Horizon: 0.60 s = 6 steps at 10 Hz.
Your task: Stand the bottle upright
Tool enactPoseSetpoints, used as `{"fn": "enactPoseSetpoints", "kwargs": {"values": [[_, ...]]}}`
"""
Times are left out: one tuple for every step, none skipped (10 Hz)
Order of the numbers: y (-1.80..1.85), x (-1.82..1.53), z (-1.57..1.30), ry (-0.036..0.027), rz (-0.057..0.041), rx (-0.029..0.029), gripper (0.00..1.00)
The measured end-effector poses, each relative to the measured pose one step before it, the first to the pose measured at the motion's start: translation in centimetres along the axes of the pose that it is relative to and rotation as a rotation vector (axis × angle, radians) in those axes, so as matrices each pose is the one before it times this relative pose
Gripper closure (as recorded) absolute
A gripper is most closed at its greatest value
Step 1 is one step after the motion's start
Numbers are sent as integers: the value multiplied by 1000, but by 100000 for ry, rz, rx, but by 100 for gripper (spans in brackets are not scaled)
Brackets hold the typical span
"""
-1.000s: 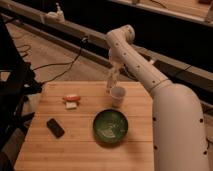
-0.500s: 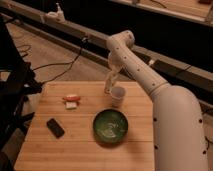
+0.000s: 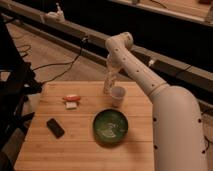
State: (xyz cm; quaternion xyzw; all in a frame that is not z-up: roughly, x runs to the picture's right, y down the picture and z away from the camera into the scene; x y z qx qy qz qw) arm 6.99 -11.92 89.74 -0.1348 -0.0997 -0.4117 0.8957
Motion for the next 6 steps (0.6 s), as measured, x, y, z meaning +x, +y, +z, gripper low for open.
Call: {"fn": "enactPoseSetpoints", "kwargs": {"values": [[-217,-68,-250,-488,-74,684,25],[-360,-117,-469,-1037,231,1511,25],[-409,-214,-469,-1529,431,1979,25],[-417,-191,-470,-1329,398,1901,25],[89,65,-29,-20,138,53,25],[-51,-18,-5,5,-45,57,25]]}}
